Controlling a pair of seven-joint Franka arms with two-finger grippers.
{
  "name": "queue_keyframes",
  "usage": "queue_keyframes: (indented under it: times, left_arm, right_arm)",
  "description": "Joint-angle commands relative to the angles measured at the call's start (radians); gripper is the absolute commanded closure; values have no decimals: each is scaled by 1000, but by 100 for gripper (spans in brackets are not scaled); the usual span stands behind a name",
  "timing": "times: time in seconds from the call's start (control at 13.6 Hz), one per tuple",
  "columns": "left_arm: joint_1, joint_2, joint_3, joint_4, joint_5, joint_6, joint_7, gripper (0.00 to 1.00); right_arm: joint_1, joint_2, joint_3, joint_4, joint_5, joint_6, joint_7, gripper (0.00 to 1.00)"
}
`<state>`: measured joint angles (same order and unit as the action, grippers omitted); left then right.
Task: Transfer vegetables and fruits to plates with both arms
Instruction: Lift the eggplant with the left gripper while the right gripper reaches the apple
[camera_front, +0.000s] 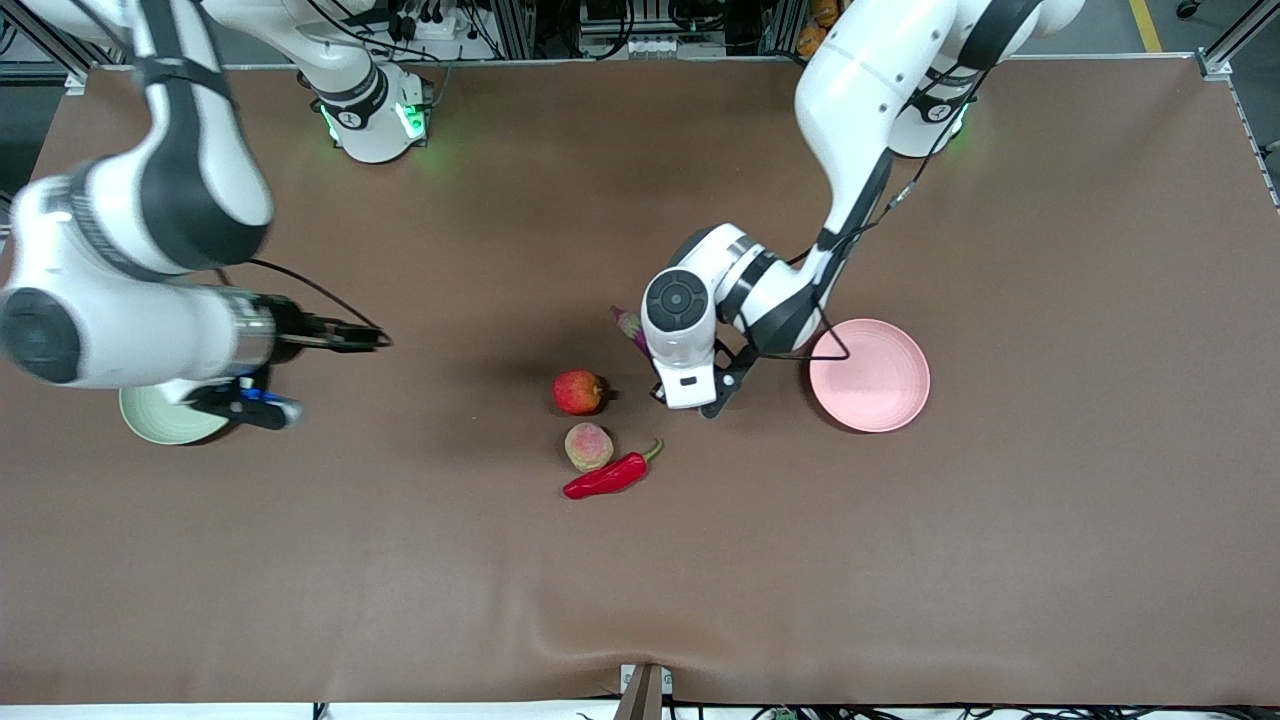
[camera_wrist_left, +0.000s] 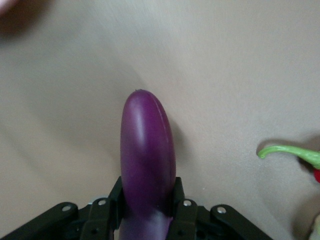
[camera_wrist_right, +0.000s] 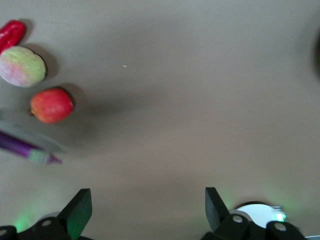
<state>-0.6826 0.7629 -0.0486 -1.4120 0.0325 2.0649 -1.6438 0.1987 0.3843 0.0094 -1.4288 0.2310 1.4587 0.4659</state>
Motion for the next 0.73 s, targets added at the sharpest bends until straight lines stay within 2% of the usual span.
queue_keyframes:
  times: [0.0,0.29,0.51,0.66]
  left_arm:
    - [49,-115,-8,-22,-28,-130,118,100]
    - [179,-237,-7,-36,-51,-327,341,100]
    - [294,-273,-2,-146,19,-319,540,97]
    - [360,-295,-5,-214,90,-243,664,96]
  right_arm:
    - [73,14,-6,-42,59,95,179,0]
    - [189,94,-6,-73,73,280,399,0]
    - [249,182,-6,-75,71,425,471,0]
    - [277,218,-6,-75,71,486,488,0]
